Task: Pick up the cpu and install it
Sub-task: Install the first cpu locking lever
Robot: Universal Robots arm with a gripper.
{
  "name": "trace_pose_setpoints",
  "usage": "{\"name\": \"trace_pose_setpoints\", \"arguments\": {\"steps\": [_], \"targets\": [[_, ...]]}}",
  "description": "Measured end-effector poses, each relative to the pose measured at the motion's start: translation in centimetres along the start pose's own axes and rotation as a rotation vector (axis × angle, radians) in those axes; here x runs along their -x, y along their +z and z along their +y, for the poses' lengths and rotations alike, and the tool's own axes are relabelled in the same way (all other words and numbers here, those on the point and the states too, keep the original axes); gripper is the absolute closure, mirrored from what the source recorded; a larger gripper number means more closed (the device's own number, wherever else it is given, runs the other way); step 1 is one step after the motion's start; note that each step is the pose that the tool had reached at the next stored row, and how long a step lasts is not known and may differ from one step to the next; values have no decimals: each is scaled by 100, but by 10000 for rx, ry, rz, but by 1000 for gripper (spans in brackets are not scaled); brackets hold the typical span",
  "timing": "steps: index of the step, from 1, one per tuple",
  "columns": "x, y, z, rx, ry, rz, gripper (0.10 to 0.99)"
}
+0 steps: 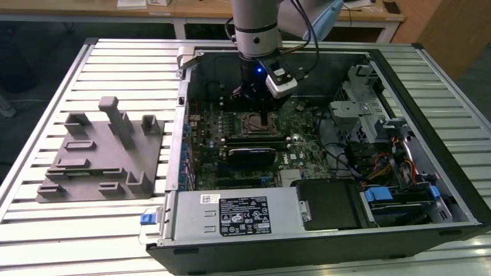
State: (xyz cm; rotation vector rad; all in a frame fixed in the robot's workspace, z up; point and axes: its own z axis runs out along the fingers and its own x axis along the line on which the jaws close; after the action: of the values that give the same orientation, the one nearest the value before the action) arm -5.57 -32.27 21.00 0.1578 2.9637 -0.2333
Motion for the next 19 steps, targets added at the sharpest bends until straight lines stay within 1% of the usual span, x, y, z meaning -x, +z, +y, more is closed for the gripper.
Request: {"name": "trace_pose_setpoints", "arguments": {"steps": [4, 6, 11, 14, 16, 19], "targets": [[0, -2, -1, -5, -2, 2, 980], [5, -31, -5, 24, 4, 6, 980], [25, -141, -22, 157, 26, 21, 980], [30, -183, -28, 297, 54, 39, 980], [34, -210, -32, 372, 72, 47, 980], [34, -211, -32, 388, 78, 50, 980]]}}
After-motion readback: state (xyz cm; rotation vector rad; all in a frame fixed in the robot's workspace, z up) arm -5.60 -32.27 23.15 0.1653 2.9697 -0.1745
